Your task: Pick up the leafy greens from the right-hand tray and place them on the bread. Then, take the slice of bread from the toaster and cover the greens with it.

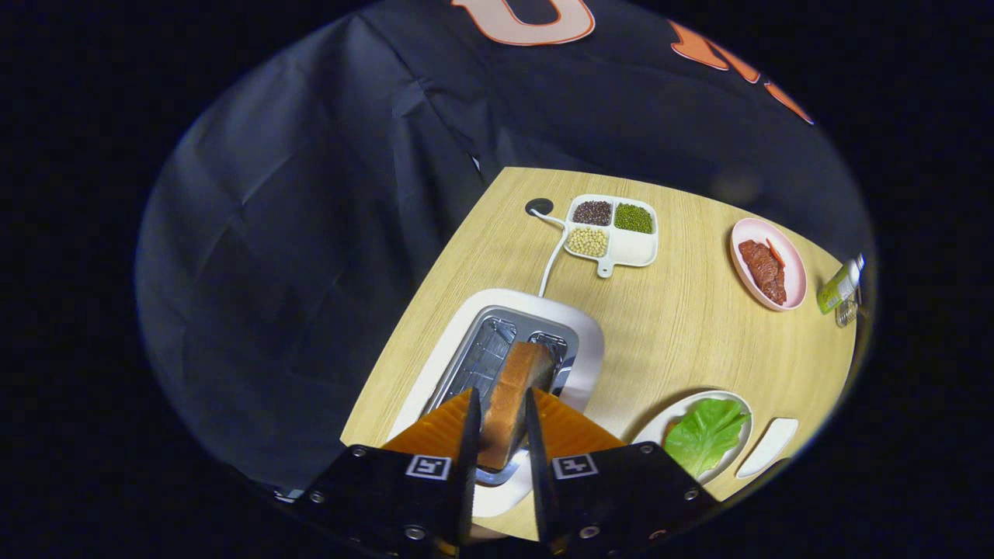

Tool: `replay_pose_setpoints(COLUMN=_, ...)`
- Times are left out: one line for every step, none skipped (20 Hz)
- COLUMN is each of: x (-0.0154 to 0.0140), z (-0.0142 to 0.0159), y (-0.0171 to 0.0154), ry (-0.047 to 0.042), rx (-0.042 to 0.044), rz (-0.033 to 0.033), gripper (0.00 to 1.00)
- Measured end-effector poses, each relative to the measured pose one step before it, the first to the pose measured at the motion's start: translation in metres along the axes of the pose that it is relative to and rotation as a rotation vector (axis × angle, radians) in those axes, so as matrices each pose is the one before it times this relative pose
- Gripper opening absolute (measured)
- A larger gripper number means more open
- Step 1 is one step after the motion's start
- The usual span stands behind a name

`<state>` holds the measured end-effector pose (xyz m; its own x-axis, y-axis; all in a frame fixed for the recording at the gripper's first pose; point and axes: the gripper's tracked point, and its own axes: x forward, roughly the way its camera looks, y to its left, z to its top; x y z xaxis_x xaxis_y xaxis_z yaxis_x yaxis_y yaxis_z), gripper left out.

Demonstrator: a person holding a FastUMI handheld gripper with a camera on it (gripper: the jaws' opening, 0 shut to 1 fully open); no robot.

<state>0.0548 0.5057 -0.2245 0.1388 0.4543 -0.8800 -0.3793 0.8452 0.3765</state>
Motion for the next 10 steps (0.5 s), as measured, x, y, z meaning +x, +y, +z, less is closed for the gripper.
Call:
replay_pose_setpoints(x=-0.00382, z=0.00270, y=-0.00267, ry=-0.01947, rx=0.00823, rz=0.00142, gripper=0.22)
replay_pose_setpoints(x=-0.00331, z=0.00205, y=0.00029, ry=-0.01987, rx=0.00790, rz=0.01791, gripper=0.17)
replay_pose_setpoints(x=-0.00574, z=0.00200, y=-0.00024, ry=-0.01958, rx=0.01176, rz=0.01893, gripper=0.15)
replay_pose_setpoints(x=-0.00819, z=0.00367, y=0.00026, ry=-0.02701, rx=0.01577, rz=0.02382, gripper=0.14)
replay_pose_setpoints(x=-0.00832, z=0.00249, y=-0.00070, ry=-0.02013, rx=0.00789, rz=0.01727, gripper=0.13)
replay_pose_setpoints(x=-0.00961, z=0.00256, y=-0.00218, ry=-0.02287, rx=0.00998, rz=0.01411, gripper=0.13)
replay_pose_setpoints(x=-0.00868, z=0.00181, y=-0.00156, ry=-0.01843, rx=0.00703, rz=0.01444, gripper=0.13)
replay_pose_setpoints(x=-0.00805, z=0.00120, y=-0.00281, ry=-0.02571, rx=0.00695, rz=0.00941, gripper=0.13)
replay_pose_setpoints(x=-0.00878, z=0.00216, y=-0.00347, ry=-0.02659, rx=0.00137, rz=0.01091, gripper=0.13)
replay_pose_setpoints(x=-0.00655, z=-0.00122, y=-0.00090, ry=-0.02082, rx=0.01673, rz=0.02166, gripper=0.13)
